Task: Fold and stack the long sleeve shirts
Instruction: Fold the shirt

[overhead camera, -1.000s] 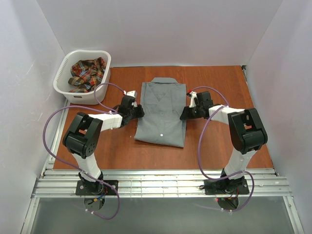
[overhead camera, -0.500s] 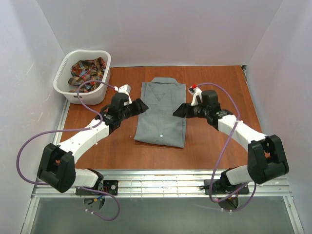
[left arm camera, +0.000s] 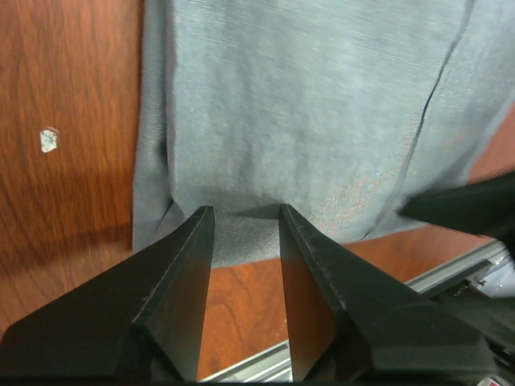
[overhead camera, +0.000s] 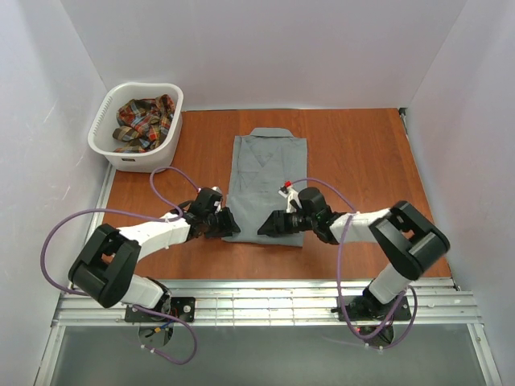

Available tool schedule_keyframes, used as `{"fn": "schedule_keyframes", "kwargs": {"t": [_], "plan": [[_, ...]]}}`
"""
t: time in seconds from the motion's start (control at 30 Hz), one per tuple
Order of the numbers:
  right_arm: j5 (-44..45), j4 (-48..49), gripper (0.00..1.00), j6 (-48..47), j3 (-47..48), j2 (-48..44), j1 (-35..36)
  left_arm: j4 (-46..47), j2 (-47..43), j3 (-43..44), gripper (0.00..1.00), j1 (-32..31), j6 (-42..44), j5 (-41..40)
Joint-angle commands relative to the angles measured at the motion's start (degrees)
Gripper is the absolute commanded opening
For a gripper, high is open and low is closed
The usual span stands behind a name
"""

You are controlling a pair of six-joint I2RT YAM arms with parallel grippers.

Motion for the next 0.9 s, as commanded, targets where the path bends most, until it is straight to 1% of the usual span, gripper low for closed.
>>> {"fn": "schedule_keyframes", "kwargs": {"t": [0.0, 0.07, 0.1, 0.2, 0.3, 0.37, 0.4, 0.5, 0.57, 0.67, 0.8, 0.87], "plan": [[-0.21, 13.38, 0.56, 6.14, -4.54, 5.50, -0.30, 0.63, 0.87, -1.81, 0.31, 0.08, -2.52, -1.47], [0.23, 16.37, 0.54, 8.95, -8.67, 7.79, -1.27, 0.10, 0.52, -2.17, 0.30, 0.17, -3.23, -3.05], [0.32, 20.04, 0.54, 10.01, -10.42, 7.97, -1.79, -0.95, 0.35, -2.26, 0.30, 0.08, -3.84, -3.67], [-0.64, 23.23, 0.54, 13.00, -15.44, 6.66, -5.04, -2.10, -0.01, -1.65, 0.30, 0.08, -4.20, -5.34], [-0.99, 23.15, 0.54, 13.01, -18.43, 1.76, -7.51, -2.63, 0.43, 0.01, 0.30, 0.17, -2.54, -4.47], [-1.69, 23.06, 0.54, 12.92, -19.40, -0.54, -8.39, -2.80, 0.08, 1.16, 0.31, 0.17, -1.57, -3.07], [-2.31, 22.89, 0.54, 13.18, -19.49, -2.90, -8.48, -2.72, -0.88, 1.69, 0.32, 0.17, -1.13, -2.45], [-1.70, 21.22, 0.54, 12.75, -19.67, -6.16, -8.57, -1.67, -2.73, 3.27, 0.38, -0.10, 0.28, -0.16], [-1.43, 20.25, 0.54, 12.74, -19.93, -6.18, -8.57, -0.35, -2.65, 3.89, 0.40, -0.36, 0.90, 1.33], [-0.39, 20.34, 0.53, 14.49, -21.34, -4.33, -8.83, 0.71, -0.37, 3.81, 0.40, -0.54, 0.73, 1.51], [1.47, 20.25, 0.48, 17.40, -25.72, -4.94, -11.80, 1.94, 3.59, 3.10, 0.39, -0.54, 0.20, -0.07], [1.90, 20.16, 0.48, 18.63, -28.45, -6.17, -13.22, 2.20, 5.35, 3.36, 0.39, -0.45, 0.02, -0.51]]}}
